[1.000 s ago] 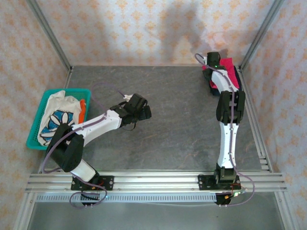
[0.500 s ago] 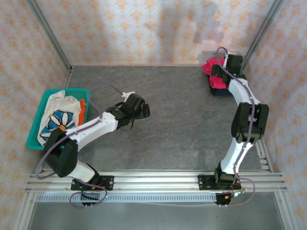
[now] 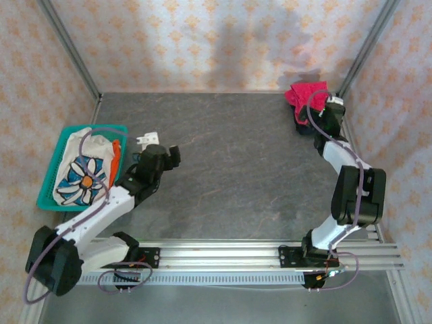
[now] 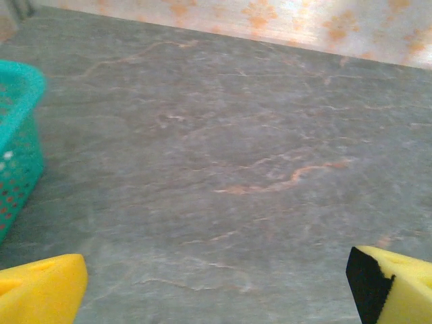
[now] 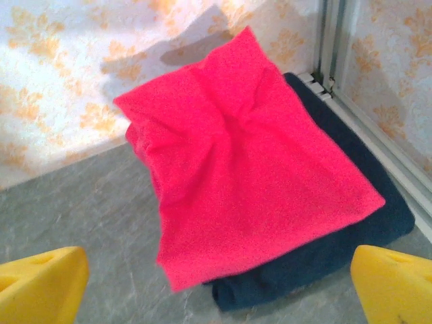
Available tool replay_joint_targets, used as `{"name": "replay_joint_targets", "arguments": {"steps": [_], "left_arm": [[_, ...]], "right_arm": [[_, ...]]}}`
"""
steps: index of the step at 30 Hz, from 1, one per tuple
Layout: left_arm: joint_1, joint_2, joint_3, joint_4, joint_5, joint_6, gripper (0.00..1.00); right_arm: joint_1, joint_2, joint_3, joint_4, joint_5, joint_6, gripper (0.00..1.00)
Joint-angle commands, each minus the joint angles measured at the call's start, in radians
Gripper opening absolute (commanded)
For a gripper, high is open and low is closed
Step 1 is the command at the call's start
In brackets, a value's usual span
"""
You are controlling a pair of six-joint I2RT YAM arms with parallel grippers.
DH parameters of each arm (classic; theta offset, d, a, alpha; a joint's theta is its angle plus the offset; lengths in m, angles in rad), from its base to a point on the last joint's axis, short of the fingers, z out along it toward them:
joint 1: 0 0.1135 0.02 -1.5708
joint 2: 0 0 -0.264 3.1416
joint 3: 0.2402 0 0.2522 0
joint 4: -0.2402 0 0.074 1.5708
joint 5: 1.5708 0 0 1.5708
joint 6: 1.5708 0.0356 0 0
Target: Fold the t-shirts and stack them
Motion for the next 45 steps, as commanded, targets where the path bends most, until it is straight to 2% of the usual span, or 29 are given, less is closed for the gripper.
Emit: {"name": "replay_joint_targets", "arguments": {"steps": [1, 3, 5, 8, 12, 16, 18, 20, 22, 24, 26, 28, 29, 30, 32, 36, 37, 38, 39, 41, 44, 45], "left_arm": [[0.012, -0.092, -0.061, 0.123, -0.073, 0.125, 1.0], [0.022, -0.147, -0.118, 0.169, -0.141, 0.215, 1.0], [0.059, -0.184, -0.18, 0.228, -0.134, 0.288, 1.0], [0.146, -0.214, -0.262, 0.303, -0.116, 0.33, 1.0], [0.32, -0.169, -0.356, 0.417, 0.061, 0.339, 1.0], [0.433, -0.038, -0.396, 0.577, 0.229, 0.355, 1.0], [0.438, 0.036, -0.357, 0.593, 0.286, 0.376, 1.0], [0.44, 0.116, -0.349, 0.696, 0.321, 0.38, 1.0], [0.441, 0.195, -0.313, 0.744, 0.337, 0.384, 1.0], [0.443, 0.267, -0.235, 0.688, 0.38, 0.367, 1.0], [0.44, 0.341, -0.228, 0.758, 0.437, 0.376, 1.0], [0.432, 0.435, -0.226, 0.829, 0.417, 0.382, 1.0], [0.431, 0.458, -0.227, 0.871, 0.408, 0.376, 1.0], [0.433, 0.439, -0.209, 0.798, 0.395, 0.367, 1.0], [0.425, 0.445, -0.207, 0.804, 0.363, 0.363, 1.0], [0.414, 0.446, -0.204, 0.8, 0.323, 0.361, 1.0], [0.412, 0.447, -0.204, 0.802, 0.322, 0.361, 1.0], [0.412, 0.447, -0.204, 0.801, 0.322, 0.361, 1.0], [0.412, 0.448, -0.204, 0.802, 0.322, 0.361, 1.0], [0.412, 0.448, -0.204, 0.802, 0.321, 0.364, 1.0], [0.412, 0.448, -0.204, 0.801, 0.321, 0.361, 1.0], [0.412, 0.447, -0.204, 0.801, 0.321, 0.362, 1.0]], "right_arm": [[-0.048, 0.037, 0.045, 0.083, -0.063, 0.058, 1.0], [-0.052, 0.008, -0.021, 0.151, -0.066, 0.049, 0.99], [-0.053, -0.044, -0.097, 0.185, -0.06, 0.045, 0.99], [-0.053, -0.149, -0.258, 0.236, -0.056, 0.039, 0.99], [-0.051, -0.286, -0.488, 0.314, -0.01, 0.044, 0.99], [-0.039, -0.401, -0.64, 0.348, 0.018, 0.059, 0.99], [-0.026, -0.434, -0.682, 0.348, 0.055, 0.056, 0.99], [-0.022, -0.432, -0.712, 0.388, 0.058, 0.063, 0.99], [-0.017, -0.391, -0.746, 0.483, 0.052, 0.083, 0.99], [-0.007, -0.31, -0.769, 0.619, 0.041, 0.1, 0.99], [0.005, -0.281, -0.76, 0.64, 0.019, 0.06, 0.99], [0.012, -0.243, -0.751, 0.655, 0.034, 0.054, 0.99], [0.017, -0.211, -0.761, 0.726, 0.028, 0.049, 0.99], [0.018, -0.204, -0.763, 0.734, 0.01, 0.04, 0.99], [0.027, -0.227, -0.746, 0.662, 0.022, 0.03, 0.99], [0.061, -0.171, -0.745, 0.714, 0.006, -0.02, 0.99], [0.073, -0.135, -0.757, 0.769, 0.018, -0.027, 0.99], [0.074, -0.071, -0.781, 0.906, 0.025, -0.019, 0.99], [0.074, -0.07, -0.788, 0.917, 0.03, -0.014, 0.99], [0.074, -0.128, -0.762, 0.771, 0.05, -0.014, 0.99], [0.074, -0.084, -0.756, 0.833, 0.039, -0.013, 0.99], [0.074, -0.103, -0.749, 0.787, 0.041, -0.014, 0.99]]}}
